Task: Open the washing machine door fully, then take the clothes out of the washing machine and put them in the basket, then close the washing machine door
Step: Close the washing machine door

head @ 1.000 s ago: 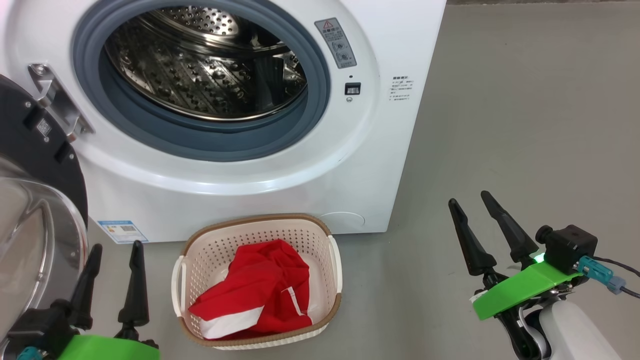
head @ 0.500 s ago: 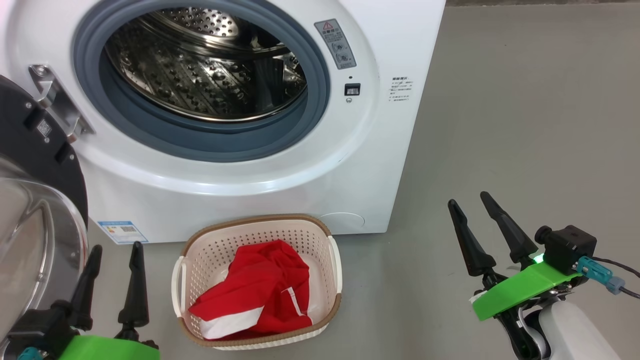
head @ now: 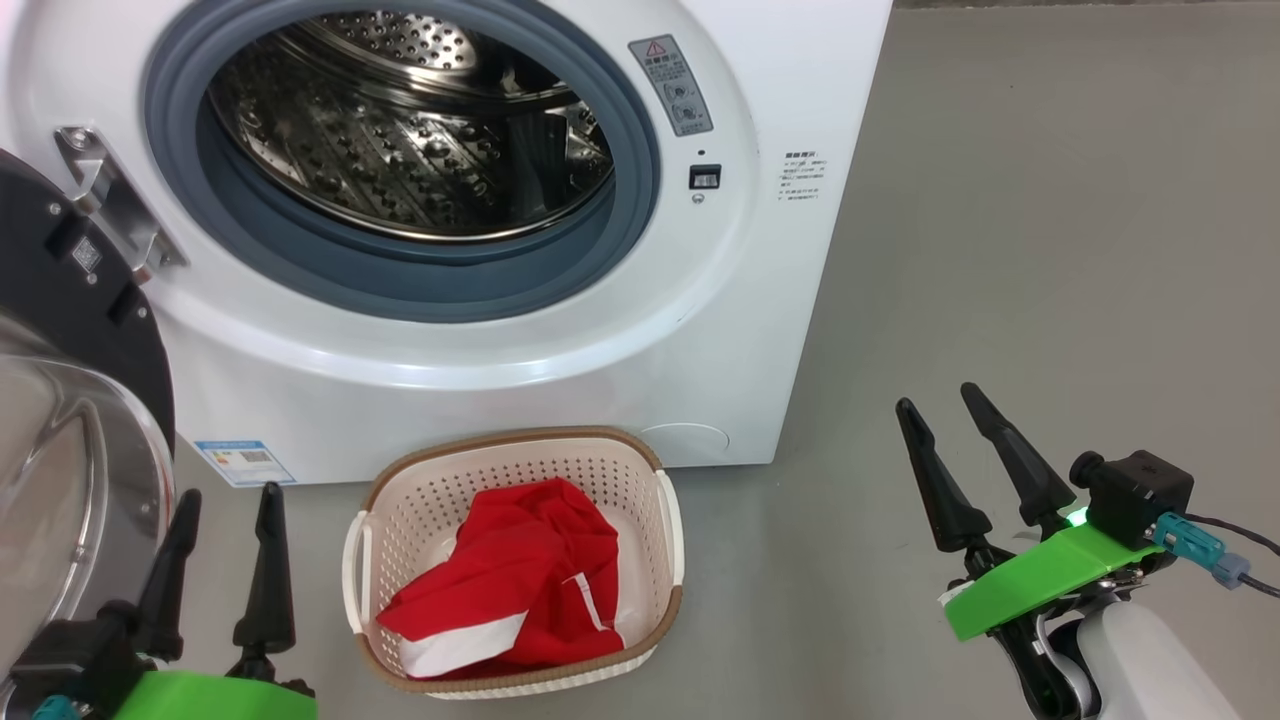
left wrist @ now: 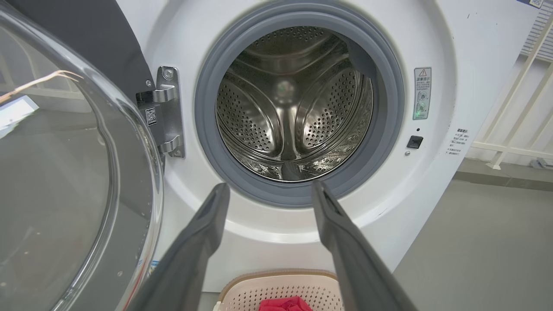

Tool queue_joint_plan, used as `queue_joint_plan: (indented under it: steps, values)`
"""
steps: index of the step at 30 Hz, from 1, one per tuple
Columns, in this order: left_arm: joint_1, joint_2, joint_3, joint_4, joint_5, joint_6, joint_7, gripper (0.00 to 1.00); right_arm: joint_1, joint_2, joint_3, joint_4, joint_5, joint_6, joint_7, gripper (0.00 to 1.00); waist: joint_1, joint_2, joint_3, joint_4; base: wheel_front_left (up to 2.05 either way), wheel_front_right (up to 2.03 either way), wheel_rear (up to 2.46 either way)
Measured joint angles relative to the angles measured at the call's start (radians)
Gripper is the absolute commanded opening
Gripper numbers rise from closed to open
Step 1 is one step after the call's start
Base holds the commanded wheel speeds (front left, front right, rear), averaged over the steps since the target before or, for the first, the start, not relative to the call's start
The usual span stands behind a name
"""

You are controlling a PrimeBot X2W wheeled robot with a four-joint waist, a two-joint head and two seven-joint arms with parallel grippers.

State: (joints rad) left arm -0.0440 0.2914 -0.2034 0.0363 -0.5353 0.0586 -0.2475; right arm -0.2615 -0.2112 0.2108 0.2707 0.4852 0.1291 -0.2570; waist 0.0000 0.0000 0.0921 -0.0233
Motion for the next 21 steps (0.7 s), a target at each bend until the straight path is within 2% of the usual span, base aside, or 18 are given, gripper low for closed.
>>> queue_joint_plan:
  steps: [7,16,21]
  values:
    - [0.0,0.0,0.002,0.0,-0.006,0.0,-0.001,1.0,0.0,0.002,-0.001,0.0,0.0,0.0,0.0,1.0,0.0,0.0,0.001,-0.002,-0.57,0.57,0.0]
    - [0.0,0.0,0.002,0.0,-0.009,0.0,-0.001,1.0,0.0,0.002,-0.003,0.0,0.0,0.0,0.0,1.0,0.0,0.0,0.004,-0.001,-1.43,1.43,0.0]
    - [0.0,0.0,0.002,0.0,-0.009,0.0,-0.002,1.0,0.0,0.002,-0.003,0.001,0.0,0.0,0.0,1.0,0.0,0.0,0.001,0.0,-0.87,0.87,0.0]
